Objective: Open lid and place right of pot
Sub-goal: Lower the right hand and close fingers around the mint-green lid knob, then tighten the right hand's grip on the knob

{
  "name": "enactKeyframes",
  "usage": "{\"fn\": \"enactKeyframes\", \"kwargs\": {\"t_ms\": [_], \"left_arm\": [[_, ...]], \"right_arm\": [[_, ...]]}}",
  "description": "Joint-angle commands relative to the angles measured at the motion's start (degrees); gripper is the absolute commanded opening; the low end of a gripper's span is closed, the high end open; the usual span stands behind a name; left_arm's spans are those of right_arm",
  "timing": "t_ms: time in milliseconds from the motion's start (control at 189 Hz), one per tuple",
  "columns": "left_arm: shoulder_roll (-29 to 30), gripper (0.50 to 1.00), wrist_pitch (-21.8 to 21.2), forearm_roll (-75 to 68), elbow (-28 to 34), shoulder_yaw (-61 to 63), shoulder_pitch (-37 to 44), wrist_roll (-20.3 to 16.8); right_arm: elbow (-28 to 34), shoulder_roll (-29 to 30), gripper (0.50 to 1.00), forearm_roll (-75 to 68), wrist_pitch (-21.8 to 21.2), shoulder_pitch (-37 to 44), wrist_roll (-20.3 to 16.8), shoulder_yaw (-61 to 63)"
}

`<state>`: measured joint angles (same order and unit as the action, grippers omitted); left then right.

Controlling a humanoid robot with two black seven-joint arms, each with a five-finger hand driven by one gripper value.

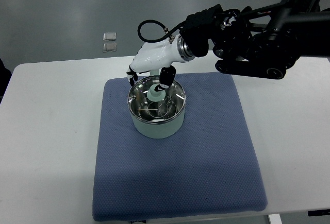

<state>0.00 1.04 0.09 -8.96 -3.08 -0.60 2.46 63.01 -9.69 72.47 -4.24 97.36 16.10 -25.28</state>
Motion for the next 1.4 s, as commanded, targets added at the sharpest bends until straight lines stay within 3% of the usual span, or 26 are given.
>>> {"fn": "enactKeyframes", "kwargs": {"t_ms": [0, 556, 990, 1392], "left_arm": [[0.0, 1.0, 0.01, 0.0, 0.0, 0.0, 0.07, 0.0], [0.0, 1.0, 0.01, 0.0, 0.0, 0.0, -0.02, 0.0], [0.0, 1.0, 0.01, 0.0, 0.0, 0.0, -0.02, 0.0], [0.0, 1.0, 0.01, 0.0, 0.0, 0.0, 0.07, 0.0]], "right_arm": [[0.0, -0.15, 0.711, 0.04, 0.55, -1.21, -0.54, -0.03], [-1.14, -1.12, 0.709, 0.13, 1.6, -3.67, -0.72, -0.12], [-2.02, -1.03, 0.664, 0.13, 1.95, -4.81, -0.81, -0.03], [-2.37, -1.03, 0.66, 1.36, 1.95, -5.25, -0.81, 0.06]]}}
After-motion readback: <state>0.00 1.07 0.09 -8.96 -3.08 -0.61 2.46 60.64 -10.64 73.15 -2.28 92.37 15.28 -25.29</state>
